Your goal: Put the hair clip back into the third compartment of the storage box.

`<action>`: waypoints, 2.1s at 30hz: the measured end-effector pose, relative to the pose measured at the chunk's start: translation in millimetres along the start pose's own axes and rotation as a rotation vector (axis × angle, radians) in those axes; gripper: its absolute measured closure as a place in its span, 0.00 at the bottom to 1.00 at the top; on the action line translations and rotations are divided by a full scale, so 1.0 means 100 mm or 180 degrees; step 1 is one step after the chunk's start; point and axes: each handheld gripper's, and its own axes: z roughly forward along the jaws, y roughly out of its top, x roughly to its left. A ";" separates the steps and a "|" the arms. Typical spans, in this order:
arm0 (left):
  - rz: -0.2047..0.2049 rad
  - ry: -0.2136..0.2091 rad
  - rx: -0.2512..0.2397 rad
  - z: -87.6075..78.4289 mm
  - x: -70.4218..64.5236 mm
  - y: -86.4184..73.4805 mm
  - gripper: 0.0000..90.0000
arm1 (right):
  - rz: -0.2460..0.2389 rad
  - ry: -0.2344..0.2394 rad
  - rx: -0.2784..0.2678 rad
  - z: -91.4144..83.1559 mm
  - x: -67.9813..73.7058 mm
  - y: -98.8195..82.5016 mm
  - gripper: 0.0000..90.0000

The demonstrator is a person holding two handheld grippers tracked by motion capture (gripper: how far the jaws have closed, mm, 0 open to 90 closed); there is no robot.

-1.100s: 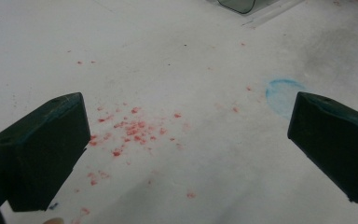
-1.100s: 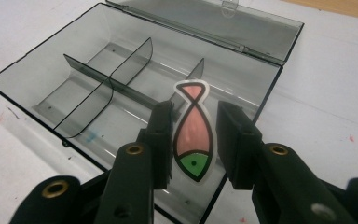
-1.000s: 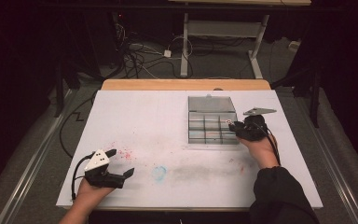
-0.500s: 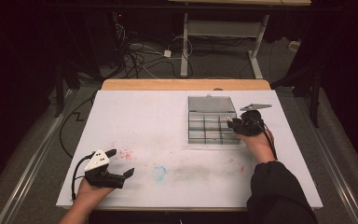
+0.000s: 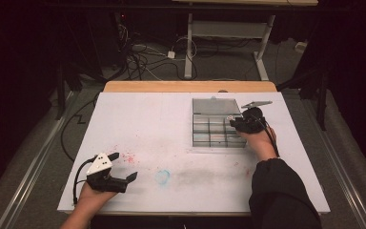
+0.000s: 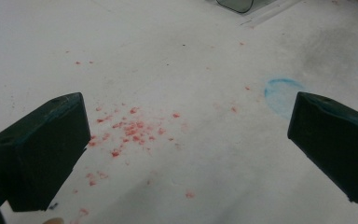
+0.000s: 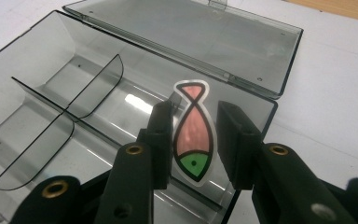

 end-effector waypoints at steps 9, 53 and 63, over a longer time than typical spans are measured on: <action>-0.0006 -0.0005 0.0001 0.00 0.00 0.00 0.00 | -0.0018 -0.0040 0.0099 0.07 -0.01 0.03 0.76; -0.0003 -0.0012 0.0011 0.00 0.00 0.00 0.00 | 0.0045 0.0097 0.0140 0.06 -0.01 0.03 0.66; 0.0007 -0.0008 0.0024 0.01 0.00 0.00 0.00 | 0.0025 0.0133 0.0052 -0.09 0.08 0.04 0.65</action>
